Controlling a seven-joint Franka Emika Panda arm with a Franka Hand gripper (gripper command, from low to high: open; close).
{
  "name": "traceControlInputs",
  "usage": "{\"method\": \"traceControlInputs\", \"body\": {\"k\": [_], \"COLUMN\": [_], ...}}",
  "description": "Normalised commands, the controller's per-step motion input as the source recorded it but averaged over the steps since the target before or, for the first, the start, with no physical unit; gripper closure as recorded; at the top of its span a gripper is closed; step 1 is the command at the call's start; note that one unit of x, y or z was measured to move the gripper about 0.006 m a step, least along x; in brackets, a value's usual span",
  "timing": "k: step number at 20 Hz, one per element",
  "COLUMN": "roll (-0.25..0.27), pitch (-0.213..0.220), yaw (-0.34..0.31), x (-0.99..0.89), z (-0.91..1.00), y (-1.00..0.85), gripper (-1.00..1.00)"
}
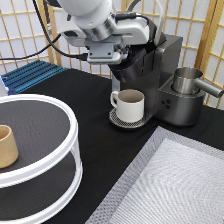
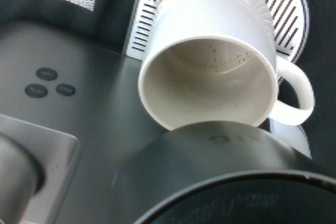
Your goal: Make coffee
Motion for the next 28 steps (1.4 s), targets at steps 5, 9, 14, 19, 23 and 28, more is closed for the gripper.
{"method": "traceControlInputs", "body": {"k": [5,9,14,19,23,28], "roll": [-0.145,-0.196,-0.214,-0.29,-0.284,-0.246], "pitch": [-0.048,-0.027,-0.009,0.0,0.0,0.0], "yaw": [-0.074,-0.113,-0.104,-0.097,-0.067,-0.023], "x": [0.0,0.01,0.02,0.0,0.0,0.01], "z": [-0.05,0.08,0.14,0.15,0.2,0.26], "y": [0.32,0.43,0.44,0.59,0.53,0.33], "gripper": [1.0,1.0,1.0,1.0,-1.0,-1.0]}}
